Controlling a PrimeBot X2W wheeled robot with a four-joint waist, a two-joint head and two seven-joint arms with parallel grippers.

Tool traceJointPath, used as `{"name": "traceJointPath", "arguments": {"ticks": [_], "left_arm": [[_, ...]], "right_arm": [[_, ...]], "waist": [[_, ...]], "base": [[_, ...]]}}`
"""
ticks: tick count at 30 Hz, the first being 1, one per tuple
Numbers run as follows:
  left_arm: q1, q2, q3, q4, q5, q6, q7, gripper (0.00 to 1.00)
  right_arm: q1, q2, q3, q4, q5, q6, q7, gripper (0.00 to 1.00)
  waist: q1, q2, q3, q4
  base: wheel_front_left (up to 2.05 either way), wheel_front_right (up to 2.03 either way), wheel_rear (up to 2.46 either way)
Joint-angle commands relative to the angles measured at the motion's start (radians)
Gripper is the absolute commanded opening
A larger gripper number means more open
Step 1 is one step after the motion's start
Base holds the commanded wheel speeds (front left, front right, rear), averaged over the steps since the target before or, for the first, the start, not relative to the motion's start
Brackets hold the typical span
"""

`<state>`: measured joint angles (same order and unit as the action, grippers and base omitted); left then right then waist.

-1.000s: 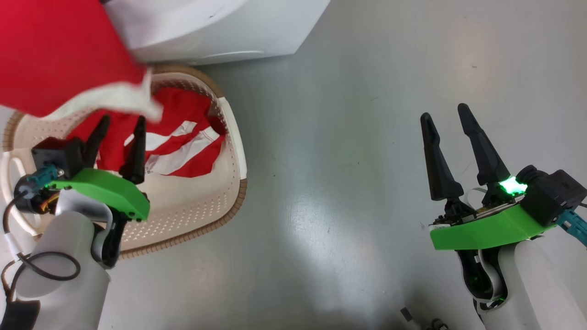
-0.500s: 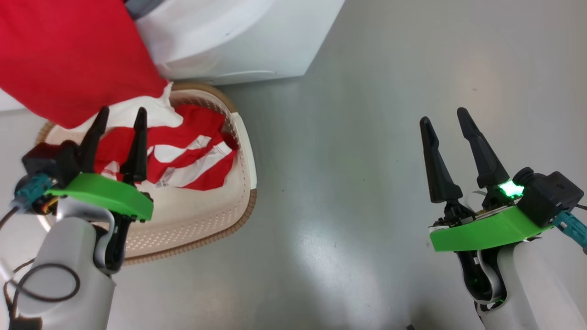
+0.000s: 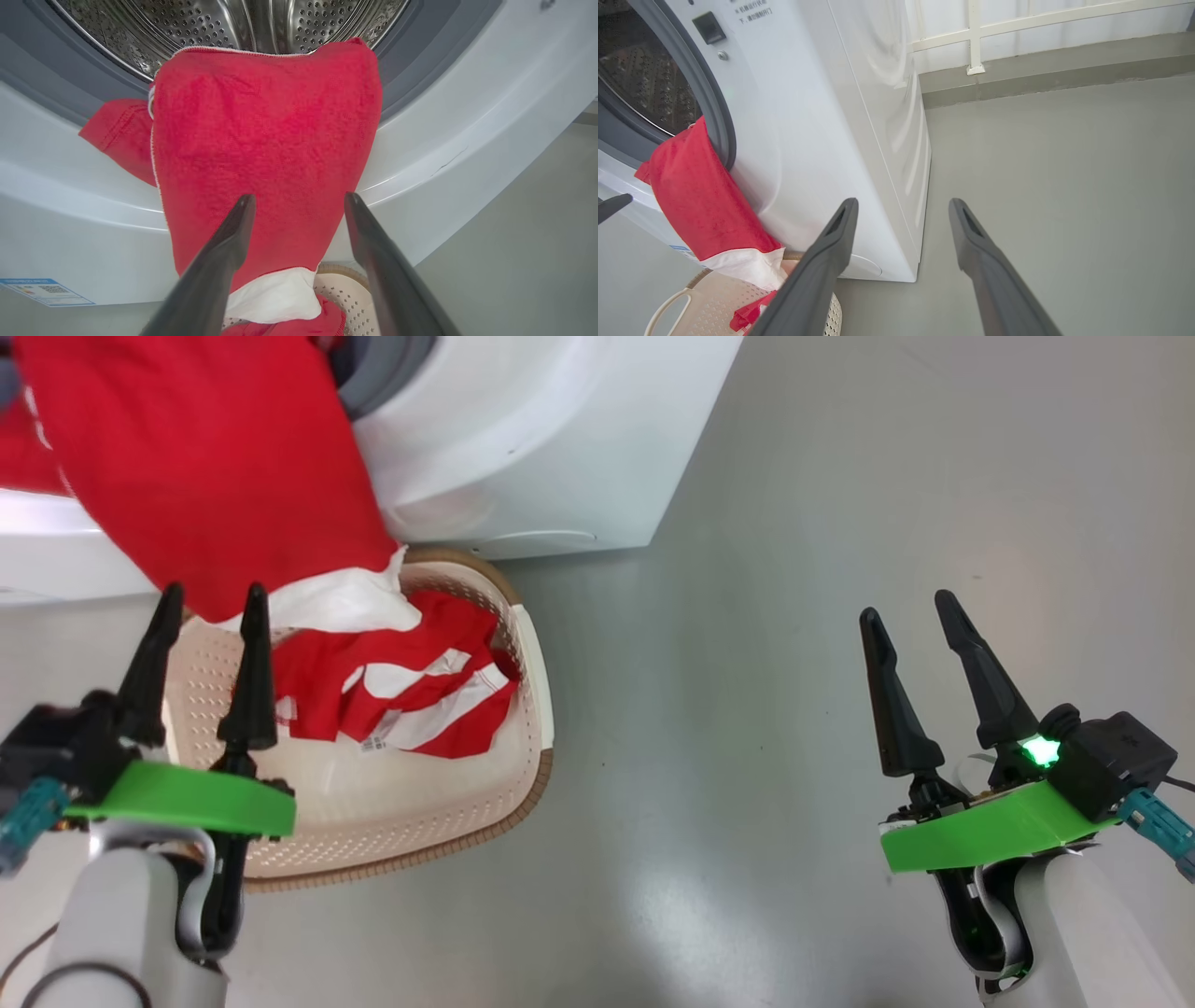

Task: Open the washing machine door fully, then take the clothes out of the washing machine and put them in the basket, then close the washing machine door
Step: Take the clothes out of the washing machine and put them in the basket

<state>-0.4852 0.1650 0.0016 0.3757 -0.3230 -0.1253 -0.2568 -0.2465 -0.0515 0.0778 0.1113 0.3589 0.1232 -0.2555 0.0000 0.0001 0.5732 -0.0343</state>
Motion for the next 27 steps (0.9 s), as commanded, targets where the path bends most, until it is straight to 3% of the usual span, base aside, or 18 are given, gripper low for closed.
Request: {"name": "traceJointPath", "arguments": {"ticks": [1, 14, 27], "left_arm": [[0.043, 0.019, 0.046, -0.046, 0.008, -0.005, -0.005, 1.0], [0.231, -0.027, 0.12, -0.235, 0.016, -0.005, -0.005, 1.0], [0.2, -0.023, 0.114, -0.259, 0.003, -0.005, -0.005, 1.0]], "right_arm": [[0.031, 0.001, 0.02, -0.02, -0.01, 0.008, -0.006, 1.0], [0.058, 0.001, 0.005, -0.022, -0.017, 0.008, -0.006, 1.0], [0.042, 0.001, 0.006, -0.027, -0.014, 0.008, -0.006, 1.0]], "waist": [[0.0, -0.0001, -0.018, 0.008], [0.0, -0.0001, -0.047, 0.01], [0.0, -0.0001, -0.018, 0.018]], "base": [[0.0, 0.0, 0.0], [0.0, 0.0, 0.0], [0.0, 0.0, 0.0]]}}
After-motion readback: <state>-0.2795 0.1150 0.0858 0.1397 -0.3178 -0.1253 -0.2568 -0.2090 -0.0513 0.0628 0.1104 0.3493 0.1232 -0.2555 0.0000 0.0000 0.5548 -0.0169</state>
